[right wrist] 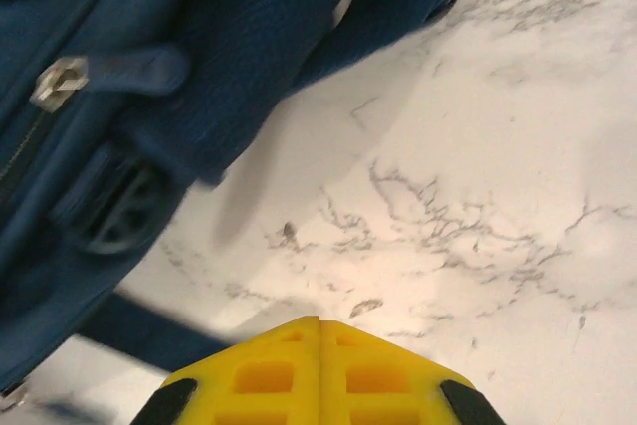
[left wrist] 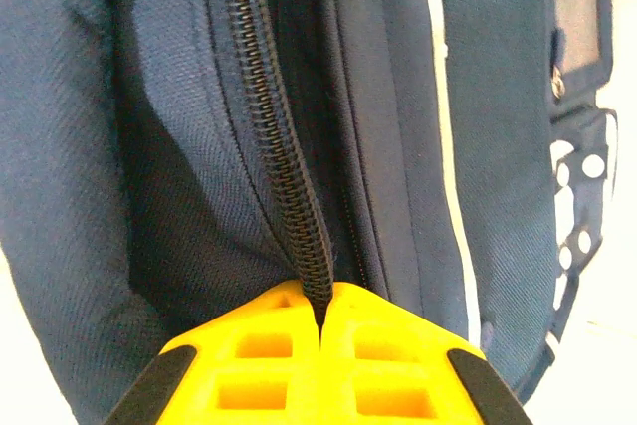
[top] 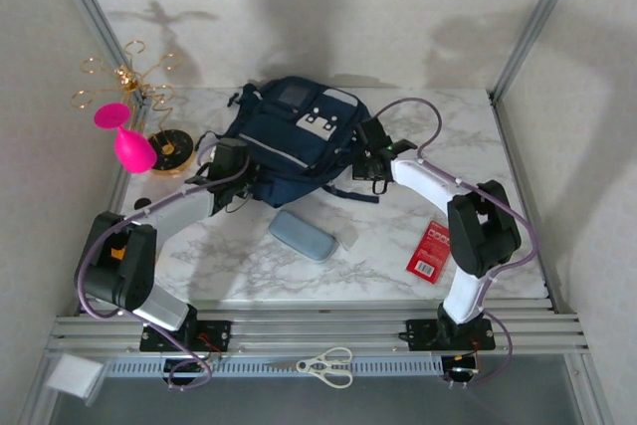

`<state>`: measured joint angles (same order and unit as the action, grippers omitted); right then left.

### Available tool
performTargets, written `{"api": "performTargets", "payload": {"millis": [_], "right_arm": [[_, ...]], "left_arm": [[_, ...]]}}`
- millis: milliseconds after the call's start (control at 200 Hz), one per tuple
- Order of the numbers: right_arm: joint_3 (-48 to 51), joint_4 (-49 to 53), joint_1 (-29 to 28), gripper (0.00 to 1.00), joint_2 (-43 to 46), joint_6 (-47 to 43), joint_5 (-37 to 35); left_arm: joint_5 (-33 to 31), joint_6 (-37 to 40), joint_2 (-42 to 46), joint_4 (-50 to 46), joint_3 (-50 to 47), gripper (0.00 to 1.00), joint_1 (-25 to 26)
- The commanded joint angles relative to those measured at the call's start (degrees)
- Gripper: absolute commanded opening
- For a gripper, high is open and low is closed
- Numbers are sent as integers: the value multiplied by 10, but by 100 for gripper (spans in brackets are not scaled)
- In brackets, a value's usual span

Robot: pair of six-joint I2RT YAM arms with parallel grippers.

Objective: Pack the student bag
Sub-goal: Zip the student bag at the top-center of the table.

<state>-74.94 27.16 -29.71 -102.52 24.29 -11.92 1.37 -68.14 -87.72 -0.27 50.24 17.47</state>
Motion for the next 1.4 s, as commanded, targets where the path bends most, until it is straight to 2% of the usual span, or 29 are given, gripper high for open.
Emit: {"api": "performTargets", "payload": {"millis": [0, 125, 210, 270, 491, 571, 726, 846, 1062, 1392], "right_arm": [[5, -22, -14, 7, 9, -37, 40], [62, -97, -12, 12, 30, -106, 148], [112, -165, -16, 21, 48, -124, 213], [147, -229, -15, 31, 55, -141, 277], [228, -410, -3, 48, 44, -191, 376], [229, -438, 0, 52, 22, -197, 380], [238, -499, 18, 52, -8, -198, 408], [233, -493, 18, 51, -35, -230, 435], [294, -590, 19, 52, -26, -230, 426], [270, -632, 20, 51, -75, -215, 406]], "left_arm": [[-15, 46, 2, 6, 34, 0, -5], [-12, 51, 3, 14, 35, 0, -8], [4, 54, -3, 22, 40, 0, -9], [8, 53, -8, 18, 43, 0, -9], [12, 54, -5, 14, 55, 0, -10], [10, 54, -1, 13, 57, 0, -11], [11, 55, 2, 12, 59, 0, -11], [12, 53, 2, 14, 61, 0, -12], [19, 54, 0, 14, 69, 0, -11], [17, 50, 9, 12, 69, 0, -11]]}}
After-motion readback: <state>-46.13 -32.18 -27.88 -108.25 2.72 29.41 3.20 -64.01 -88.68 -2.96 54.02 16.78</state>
